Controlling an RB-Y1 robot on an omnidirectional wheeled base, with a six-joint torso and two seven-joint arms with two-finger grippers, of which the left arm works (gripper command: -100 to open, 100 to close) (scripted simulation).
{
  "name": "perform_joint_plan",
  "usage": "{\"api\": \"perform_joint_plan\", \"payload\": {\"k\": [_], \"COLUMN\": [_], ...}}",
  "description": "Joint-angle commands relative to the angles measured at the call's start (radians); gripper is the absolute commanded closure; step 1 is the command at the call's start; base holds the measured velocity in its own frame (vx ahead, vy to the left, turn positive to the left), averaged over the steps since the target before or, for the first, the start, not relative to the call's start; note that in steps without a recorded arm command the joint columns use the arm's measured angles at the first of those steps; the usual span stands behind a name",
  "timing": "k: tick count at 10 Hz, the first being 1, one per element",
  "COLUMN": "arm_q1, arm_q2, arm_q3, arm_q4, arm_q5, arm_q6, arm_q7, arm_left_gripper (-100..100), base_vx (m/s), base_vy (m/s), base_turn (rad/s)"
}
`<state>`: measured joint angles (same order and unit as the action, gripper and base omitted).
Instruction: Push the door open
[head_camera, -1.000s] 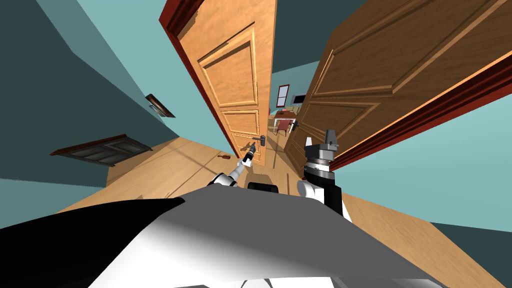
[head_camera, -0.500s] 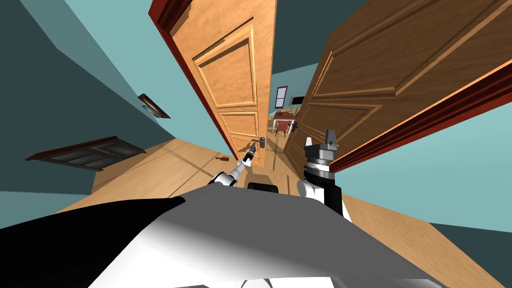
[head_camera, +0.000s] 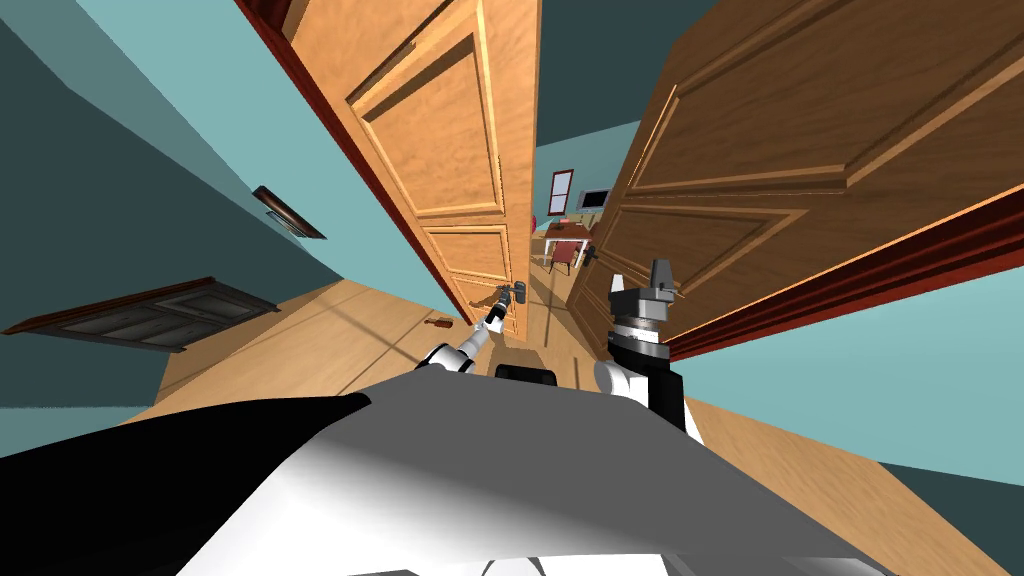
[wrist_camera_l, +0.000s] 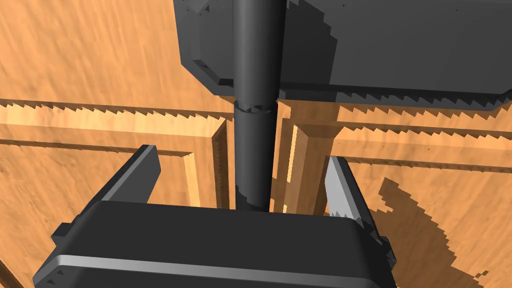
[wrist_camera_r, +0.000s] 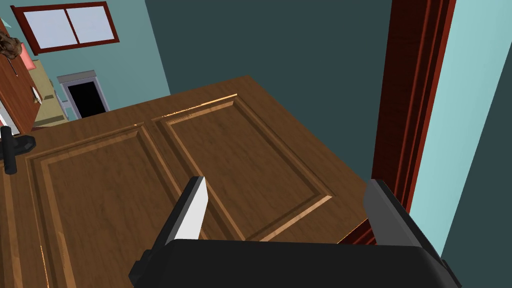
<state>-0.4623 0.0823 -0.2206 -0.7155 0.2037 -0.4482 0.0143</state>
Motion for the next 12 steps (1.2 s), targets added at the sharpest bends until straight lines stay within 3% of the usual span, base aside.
{"api": "perform_joint_plan", "payload": {"k": [1,2,3,8,12], "arm_q1": [-0.001,0.000,0.000,0.000,-0.006], "arm_q2": [-0.002,-0.001,-0.001,-0.001,0.008], "arm_q3": [0.003,0.002,0.002,0.002,0.026], "arm_q4": [0.004,0.002,0.002,0.002,0.004], "arm_q5": [0.001,0.000,0.000,0.000,0.006], "arm_q6": [-0.002,-0.001,-0.001,-0.001,-0.002], "arm_q7": [-0.001,-0.001,-0.001,-0.001,-0.008], "arm_left_gripper": [-100,-100,100,100,100], "base_vx": [0.206,0.087,-0.010,-0.007,0.117], "base_vy": [-0.057,-0.022,0.001,0.003,-0.065], "base_turn": [-0.018,0.000,0.003,-0.005,0.030]}}
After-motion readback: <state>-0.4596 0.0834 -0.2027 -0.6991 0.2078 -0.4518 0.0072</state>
